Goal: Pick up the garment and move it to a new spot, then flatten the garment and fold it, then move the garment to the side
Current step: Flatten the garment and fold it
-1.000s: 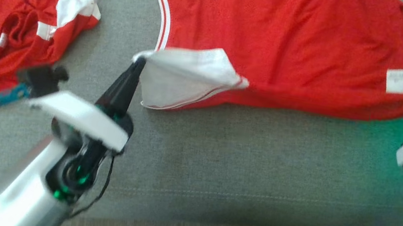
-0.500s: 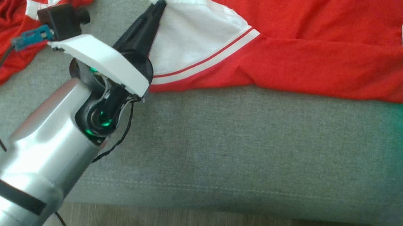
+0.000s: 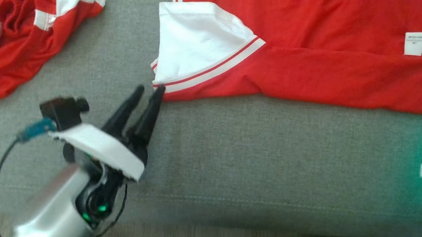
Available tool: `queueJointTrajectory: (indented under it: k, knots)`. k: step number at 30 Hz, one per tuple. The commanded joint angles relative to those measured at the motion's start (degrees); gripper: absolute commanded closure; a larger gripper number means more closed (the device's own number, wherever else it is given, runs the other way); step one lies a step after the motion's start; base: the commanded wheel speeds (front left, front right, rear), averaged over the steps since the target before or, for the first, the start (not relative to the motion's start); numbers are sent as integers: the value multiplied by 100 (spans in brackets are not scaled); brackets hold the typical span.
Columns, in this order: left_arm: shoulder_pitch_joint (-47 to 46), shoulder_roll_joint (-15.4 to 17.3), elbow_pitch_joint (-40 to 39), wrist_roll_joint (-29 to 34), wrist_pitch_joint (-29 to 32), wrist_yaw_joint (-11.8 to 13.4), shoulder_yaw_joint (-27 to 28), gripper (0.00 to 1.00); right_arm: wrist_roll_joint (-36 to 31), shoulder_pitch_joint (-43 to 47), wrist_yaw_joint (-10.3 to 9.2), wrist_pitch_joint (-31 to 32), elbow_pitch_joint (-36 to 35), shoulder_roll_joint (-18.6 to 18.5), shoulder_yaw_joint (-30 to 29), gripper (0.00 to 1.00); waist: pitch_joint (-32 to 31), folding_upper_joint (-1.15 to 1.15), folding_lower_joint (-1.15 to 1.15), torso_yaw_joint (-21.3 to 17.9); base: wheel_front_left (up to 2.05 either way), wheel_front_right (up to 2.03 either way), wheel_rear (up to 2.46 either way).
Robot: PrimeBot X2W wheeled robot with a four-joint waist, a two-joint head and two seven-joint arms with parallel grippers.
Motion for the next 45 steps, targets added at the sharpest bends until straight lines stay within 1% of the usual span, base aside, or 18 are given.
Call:
queueJointTrajectory:
  k: [1,5,8,14,15,16,17,18,21,22,23,24,25,27,31,38,42,45]
  knots:
    - [-114,36,-206,60,-68,-30,260,0,65,-3,-2,11,-290,37,79,0,-44,0,0,-31,0,0,0]
    - [-57,-98,68,24,-66,-54,280,0,116,176,-2,108,-401,192,69,0,-80,0,0,-101,0,0,0]
    - [-212,-157,414,-55,32,-60,258,0,100,132,-2,172,-322,260,57,0,-53,0,0,-157,0,0,0]
    - [-545,-201,966,-199,659,-77,-30,0,3,-231,-2,257,94,333,-118,0,86,0,0,-178,0,0,0]
    - [-593,-208,1047,-205,699,-78,-50,7,-19,-300,-2,245,170,339,-142,0,102,0,0,-170,0,0,0]
    - [-642,-207,1119,-186,717,-79,-76,49,-39,-369,-2,230,249,344,-161,0,114,0,0,-163,0,0,0]
    - [-681,-212,1180,-174,713,-80,-95,73,-30,-441,-2,218,334,348,-183,0,121,0,0,-156,0,0,0]
    - [-707,-219,1236,-183,714,-82,-104,100,-13,-510,-2,218,428,352,-199,0,124,0,0,-152,0,0,0]
    - [-752,-205,1365,-179,693,-85,-164,100,-36,-663,-2,234,736,347,-199,0,100,0,0,-130,0,0,0]
    - [-758,-193,1396,-167,680,-87,-194,100,-24,-698,-2,254,832,342,-193,4,84,0,0,-121,0,0,0]
    - [-759,-184,1416,-169,663,-88,-215,100,-6,-726,-2,282,921,332,-174,39,68,0,0,-112,0,0,0]
    - [-756,-179,1418,-183,638,-88,-227,100,10,-743,-2,300,991,314,-134,87,51,0,0,-104,0,0,0]
    - [-753,-165,1407,-192,595,-89,-237,100,38,-752,-2,304,1049,292,-103,100,31,0,0,-97,0,0,0]
    - [-719,-98,1348,-225,529,-90,-303,100,150,-727,-2,294,1162,186,-3,100,-30,0,0,-82,0,0,0]
    - [-655,6,1228,-248,479,-91,-366,100,293,-669,-2,302,1163,53,116,100,-79,0,0,-82,0,0,0]
    - [-428,330,911,-269,440,-88,-400,100,599,-436,-2,380,1105,-287,420,100,-200,0,0,-102,0,0,0]
    - [-204,524,593,-271,546,4,-426,100,830,-145,-2,529,974,-480,617,100,-280,0,0,-79,0,0,0]
    - [47,690,274,-286,704,135,-477,100,1017,198,-2,662,739,-623,707,100,-338,0,0,-63,0,0,0]
